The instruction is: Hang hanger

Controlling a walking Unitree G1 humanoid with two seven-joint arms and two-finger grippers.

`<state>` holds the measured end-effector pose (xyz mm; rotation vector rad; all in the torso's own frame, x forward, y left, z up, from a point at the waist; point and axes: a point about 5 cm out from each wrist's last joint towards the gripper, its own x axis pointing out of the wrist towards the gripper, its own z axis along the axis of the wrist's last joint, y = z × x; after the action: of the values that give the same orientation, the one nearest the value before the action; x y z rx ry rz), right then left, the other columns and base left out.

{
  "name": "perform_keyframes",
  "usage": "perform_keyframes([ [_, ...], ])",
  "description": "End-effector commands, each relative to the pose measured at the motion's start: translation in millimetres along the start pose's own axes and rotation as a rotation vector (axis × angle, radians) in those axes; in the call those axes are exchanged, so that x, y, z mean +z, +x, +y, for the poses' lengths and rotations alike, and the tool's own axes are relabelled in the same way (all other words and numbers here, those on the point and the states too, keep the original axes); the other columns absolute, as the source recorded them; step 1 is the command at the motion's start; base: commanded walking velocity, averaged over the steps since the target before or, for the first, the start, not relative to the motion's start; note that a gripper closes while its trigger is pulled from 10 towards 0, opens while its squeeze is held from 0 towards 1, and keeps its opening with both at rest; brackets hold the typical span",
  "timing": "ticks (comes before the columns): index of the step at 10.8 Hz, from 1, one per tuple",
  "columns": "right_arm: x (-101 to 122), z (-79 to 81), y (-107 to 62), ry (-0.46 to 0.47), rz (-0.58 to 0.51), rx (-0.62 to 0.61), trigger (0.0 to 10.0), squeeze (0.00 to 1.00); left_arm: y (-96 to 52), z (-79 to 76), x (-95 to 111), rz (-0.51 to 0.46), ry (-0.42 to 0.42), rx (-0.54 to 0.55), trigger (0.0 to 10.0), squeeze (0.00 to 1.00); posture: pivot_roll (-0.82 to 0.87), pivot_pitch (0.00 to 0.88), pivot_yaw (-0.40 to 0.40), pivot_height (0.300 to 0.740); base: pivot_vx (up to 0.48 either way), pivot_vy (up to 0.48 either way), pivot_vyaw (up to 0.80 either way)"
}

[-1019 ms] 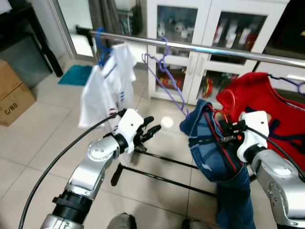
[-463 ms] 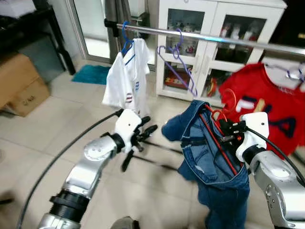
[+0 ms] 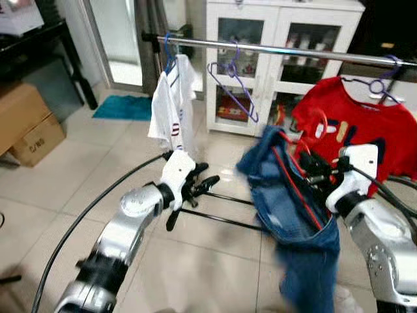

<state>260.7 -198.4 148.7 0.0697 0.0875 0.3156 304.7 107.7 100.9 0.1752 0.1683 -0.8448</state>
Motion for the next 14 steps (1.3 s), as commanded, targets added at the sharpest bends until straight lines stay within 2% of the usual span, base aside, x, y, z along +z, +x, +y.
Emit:
perform_keyframes([
  [1,19,5.2,2.3,-0.019,-0.084,0.048,0.0,0.0,2.2,4.7,4,-0.011,0.013,0.004,10.0,1.0,-0.1,0.0,0.039,0.74,0.0,0.0,0.0],
  [3,32,17.6,5.0,-0.004,-0.124,0.155,0.0,0.0,15.1,8.5,10,-0.048,-0.006,-0.03,10.0,1.0,-0.11,0.0,0.038,0.74,0.0,0.0,0.0],
  [4,36,22.4,5.3,-0.002,-0.138,0.19,0.0,0.0,22.1,8.8,14,-0.075,-0.058,-0.061,10.0,0.17,-0.11,0.0,0.039,0.74,0.0,0.0,0.0],
  [5,40,26.9,6.5,-0.009,-0.149,0.217,0.0,0.0,29.5,9.6,15,-0.085,-0.107,-0.074,10.0,0.0,-0.11,0.0,0.039,0.74,0.0,0.0,0.0],
  [7,48,37.8,6.8,-0.033,-0.153,0.289,0.0,0.0,44.4,7.2,19,-0.11,-0.184,-0.113,10.0,0.0,-0.12,0.0,0.046,0.74,0.0,0.0,0.0],
  [8,48,39.3,6.6,-0.037,-0.152,0.299,0.0,0.0,45.9,7.5,17,-0.084,-0.157,-0.109,10.0,0.0,-0.12,0.0,0.046,0.74,0.0,0.0,0.0],
  [9,52,42.3,5.2,-0.042,-0.158,0.314,0.0,0.0,46.8,17.5,8,0.009,-0.11,0.009,10.0,0.0,-0.12,0.0,0.055,0.74,0.0,0.0,0.0],
  [10,54,43.1,4.7,-0.04,-0.166,0.316,0.0,0.0,45.5,21.0,3,0.03,-0.115,0.044,0.0,0.0,-0.12,0.0,0.059,0.74,0.0,0.0,0.0],
  [14,56,43.3,4.2,-0.038,-0.165,0.315,0.0,0.0,49.4,15.6,1,0.021,-0.102,0.021,0.0,0.0,-0.11,0.0,0.061,0.74,0.0,0.0,0.0],
])
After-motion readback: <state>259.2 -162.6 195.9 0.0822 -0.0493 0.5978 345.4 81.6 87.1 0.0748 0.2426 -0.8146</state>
